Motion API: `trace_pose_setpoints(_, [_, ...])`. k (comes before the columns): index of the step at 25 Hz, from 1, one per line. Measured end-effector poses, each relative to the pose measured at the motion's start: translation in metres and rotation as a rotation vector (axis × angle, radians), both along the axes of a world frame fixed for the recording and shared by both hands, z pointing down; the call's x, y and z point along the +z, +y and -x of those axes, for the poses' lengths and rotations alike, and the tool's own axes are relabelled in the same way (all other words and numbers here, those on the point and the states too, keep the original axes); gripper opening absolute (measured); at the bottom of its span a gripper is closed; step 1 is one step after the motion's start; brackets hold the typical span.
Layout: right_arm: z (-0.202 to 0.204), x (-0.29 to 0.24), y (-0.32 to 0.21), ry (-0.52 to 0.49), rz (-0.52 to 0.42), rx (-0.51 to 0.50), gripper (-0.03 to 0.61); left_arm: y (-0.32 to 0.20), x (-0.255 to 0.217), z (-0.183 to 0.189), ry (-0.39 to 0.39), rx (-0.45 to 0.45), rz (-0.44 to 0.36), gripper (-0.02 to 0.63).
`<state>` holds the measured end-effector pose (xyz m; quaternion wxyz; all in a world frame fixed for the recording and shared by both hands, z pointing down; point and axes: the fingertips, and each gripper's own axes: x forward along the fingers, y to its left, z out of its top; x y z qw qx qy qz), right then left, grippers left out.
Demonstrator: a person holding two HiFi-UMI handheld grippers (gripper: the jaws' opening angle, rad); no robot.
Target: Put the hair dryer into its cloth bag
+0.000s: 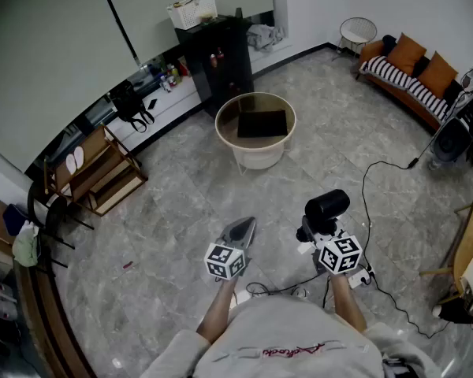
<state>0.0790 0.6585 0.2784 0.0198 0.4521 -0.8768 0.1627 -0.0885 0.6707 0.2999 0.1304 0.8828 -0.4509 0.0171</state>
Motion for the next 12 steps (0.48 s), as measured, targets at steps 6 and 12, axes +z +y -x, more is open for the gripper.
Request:
trace_pose_setpoints(6, [0.015, 0.002, 0.000, 0.012, -0.002, 0.003, 0.198, 0.000, 0.010, 0.012, -0.007, 0.009, 0.012, 0.029])
trace_pose_setpoints(12, [0.032, 0.001, -0.003, 0.001, -0.001, 0.032, 0.198, -0.005, 0.011, 0.027, -0.004, 0.043, 0.012, 0.029])
